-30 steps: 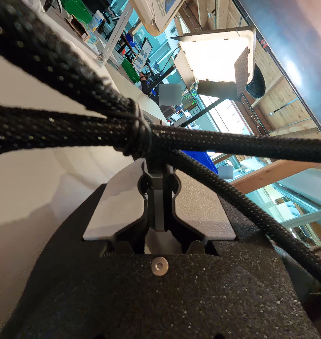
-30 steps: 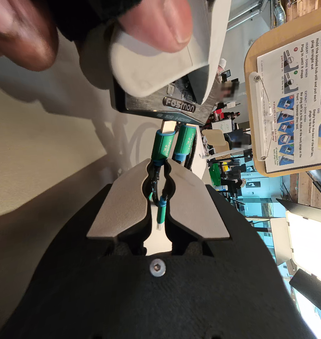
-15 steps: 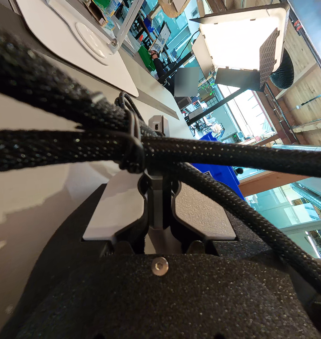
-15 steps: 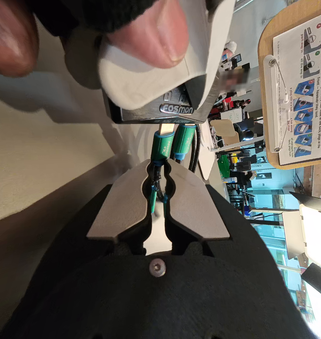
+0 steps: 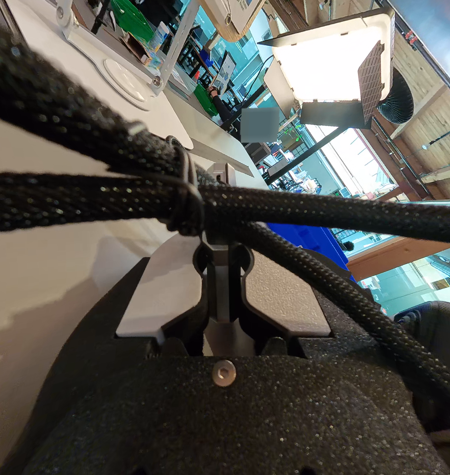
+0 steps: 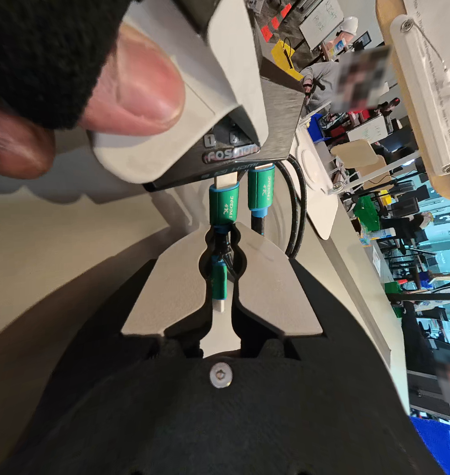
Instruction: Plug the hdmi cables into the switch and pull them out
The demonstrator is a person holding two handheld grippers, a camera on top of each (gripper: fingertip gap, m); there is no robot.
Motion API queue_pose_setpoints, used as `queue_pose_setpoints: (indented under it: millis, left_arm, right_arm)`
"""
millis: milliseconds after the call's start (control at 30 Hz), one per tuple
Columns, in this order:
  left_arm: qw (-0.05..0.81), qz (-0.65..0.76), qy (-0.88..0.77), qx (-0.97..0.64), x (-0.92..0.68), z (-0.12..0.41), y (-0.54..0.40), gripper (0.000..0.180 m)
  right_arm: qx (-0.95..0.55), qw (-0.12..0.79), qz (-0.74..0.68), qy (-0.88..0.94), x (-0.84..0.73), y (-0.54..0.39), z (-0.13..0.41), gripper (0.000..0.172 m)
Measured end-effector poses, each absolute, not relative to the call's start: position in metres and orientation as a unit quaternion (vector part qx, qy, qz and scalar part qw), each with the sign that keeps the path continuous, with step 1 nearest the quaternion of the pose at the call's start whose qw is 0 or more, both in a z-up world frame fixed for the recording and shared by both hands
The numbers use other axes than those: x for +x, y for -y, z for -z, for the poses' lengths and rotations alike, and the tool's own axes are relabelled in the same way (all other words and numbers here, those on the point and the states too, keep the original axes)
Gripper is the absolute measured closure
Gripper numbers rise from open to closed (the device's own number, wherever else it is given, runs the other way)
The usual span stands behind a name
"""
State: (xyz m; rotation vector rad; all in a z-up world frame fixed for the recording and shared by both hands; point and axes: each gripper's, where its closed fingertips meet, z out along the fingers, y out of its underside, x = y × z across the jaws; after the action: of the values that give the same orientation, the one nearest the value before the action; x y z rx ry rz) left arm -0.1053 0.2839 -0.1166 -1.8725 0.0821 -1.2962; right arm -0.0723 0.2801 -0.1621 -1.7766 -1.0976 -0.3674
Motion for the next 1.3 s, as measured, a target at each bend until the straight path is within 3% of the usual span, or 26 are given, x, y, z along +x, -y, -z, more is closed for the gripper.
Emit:
queue_pose_setpoints:
  millis: [1300]
  left_arm:
    - [0.382, 0.556, -0.034, -0.738, -0.109, 0.121, -0.278, 0.158]
  right_arm:
    - [-0.634, 0.526, 0.078, 0.561, -0.082, -0.278, 0.155, 0.162]
